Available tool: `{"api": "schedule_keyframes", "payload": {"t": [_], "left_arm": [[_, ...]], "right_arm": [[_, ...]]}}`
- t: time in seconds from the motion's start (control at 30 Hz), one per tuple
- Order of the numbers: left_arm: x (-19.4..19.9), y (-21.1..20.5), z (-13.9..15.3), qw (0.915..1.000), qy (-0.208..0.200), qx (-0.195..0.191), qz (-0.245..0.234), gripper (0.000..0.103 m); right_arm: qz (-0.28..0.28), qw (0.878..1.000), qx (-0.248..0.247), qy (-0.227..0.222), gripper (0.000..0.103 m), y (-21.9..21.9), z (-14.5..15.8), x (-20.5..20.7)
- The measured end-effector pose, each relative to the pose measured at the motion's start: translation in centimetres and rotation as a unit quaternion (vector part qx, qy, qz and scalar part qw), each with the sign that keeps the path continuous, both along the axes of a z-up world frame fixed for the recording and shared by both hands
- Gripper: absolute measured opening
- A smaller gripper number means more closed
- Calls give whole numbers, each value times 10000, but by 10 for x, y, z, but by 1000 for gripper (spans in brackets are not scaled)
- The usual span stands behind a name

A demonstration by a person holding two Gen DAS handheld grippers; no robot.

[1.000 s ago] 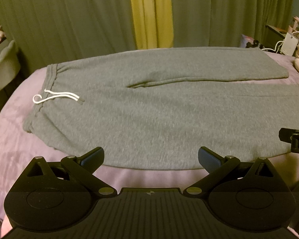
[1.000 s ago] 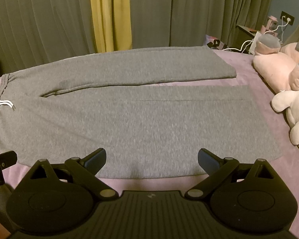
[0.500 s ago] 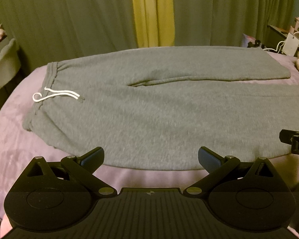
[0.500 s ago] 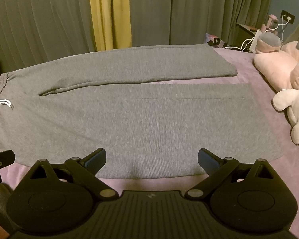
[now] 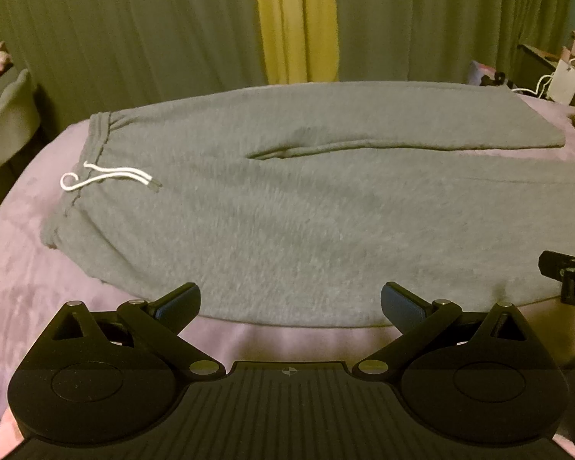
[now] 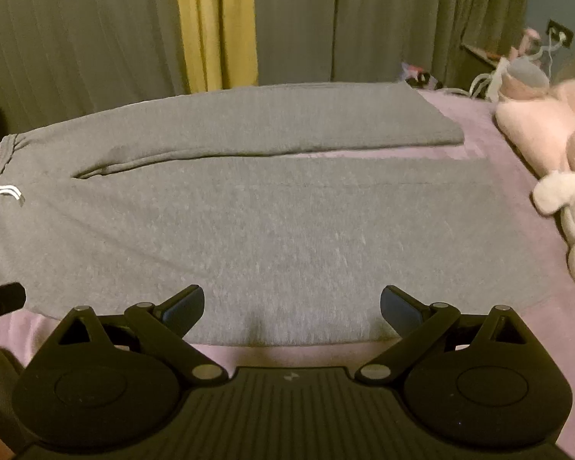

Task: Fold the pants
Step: 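Move both tools toward the sweatpants, right tool to the leg hem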

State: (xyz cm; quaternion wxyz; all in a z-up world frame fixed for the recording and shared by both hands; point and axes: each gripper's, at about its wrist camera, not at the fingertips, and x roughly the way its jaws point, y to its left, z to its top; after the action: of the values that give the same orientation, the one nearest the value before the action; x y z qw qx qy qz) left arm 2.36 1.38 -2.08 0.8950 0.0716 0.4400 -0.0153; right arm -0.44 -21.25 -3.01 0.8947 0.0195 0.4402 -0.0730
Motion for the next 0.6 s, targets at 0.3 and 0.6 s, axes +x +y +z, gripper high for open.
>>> {"api": "schedule_keyframes", "payload": {"t": [0.3,0.6], "left_arm": [[18,10,-11,9998,53,42,196,103],[76,42,-30,9912,-84,386,1263,103]], "right_arm": [[373,9954,-482,-738,98,15,-1,-3],[574,9980,271,35,98,-3,-29,66]]}}
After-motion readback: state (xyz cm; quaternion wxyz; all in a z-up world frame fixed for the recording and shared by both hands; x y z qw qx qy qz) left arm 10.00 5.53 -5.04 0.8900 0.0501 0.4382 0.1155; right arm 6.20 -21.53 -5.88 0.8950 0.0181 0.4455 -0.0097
